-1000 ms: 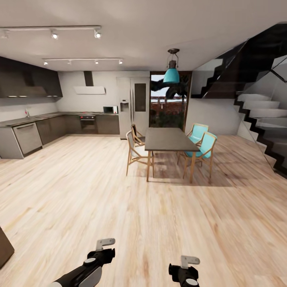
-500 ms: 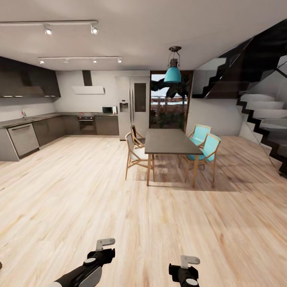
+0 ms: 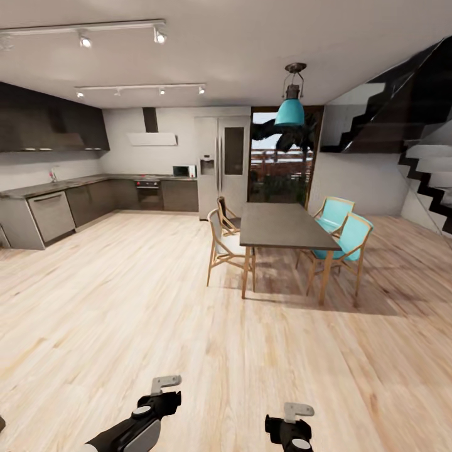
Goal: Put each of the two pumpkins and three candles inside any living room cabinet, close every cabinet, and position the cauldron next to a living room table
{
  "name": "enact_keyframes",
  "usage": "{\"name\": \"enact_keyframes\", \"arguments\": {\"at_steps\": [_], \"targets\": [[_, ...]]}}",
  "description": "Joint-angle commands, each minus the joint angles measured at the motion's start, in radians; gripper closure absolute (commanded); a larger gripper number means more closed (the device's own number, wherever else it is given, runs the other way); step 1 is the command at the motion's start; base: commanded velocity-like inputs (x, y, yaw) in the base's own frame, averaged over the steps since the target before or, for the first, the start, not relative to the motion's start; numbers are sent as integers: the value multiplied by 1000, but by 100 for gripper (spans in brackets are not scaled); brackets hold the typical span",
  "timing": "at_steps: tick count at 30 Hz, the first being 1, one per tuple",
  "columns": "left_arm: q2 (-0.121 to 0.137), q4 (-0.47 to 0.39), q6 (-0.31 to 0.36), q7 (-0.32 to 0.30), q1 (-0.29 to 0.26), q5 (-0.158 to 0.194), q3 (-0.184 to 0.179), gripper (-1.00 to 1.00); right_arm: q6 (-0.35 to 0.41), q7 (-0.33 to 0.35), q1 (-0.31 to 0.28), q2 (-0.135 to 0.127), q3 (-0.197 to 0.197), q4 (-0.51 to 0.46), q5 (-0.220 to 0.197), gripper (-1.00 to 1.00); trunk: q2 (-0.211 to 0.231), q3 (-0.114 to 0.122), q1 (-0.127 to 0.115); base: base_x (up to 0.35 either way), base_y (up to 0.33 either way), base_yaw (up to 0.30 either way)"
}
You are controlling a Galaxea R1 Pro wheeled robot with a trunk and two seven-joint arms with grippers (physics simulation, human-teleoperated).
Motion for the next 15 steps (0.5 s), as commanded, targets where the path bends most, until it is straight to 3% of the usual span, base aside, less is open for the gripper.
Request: {"name": "enact_keyframes", "arguments": {"at_steps": [1, 15], "targets": [[1, -2, -2, 7, -1, 8, -8, -100, -5, -5, -1, 0, 7, -1, -11, -100, -1, -2, 1, 324, -62, 252], [1, -2, -2, 7, -1, 8, -8, -100, -6, -82, -1, 3, 6, -10, -20, -100, -1, -12, 1, 311, -96, 266]]}}
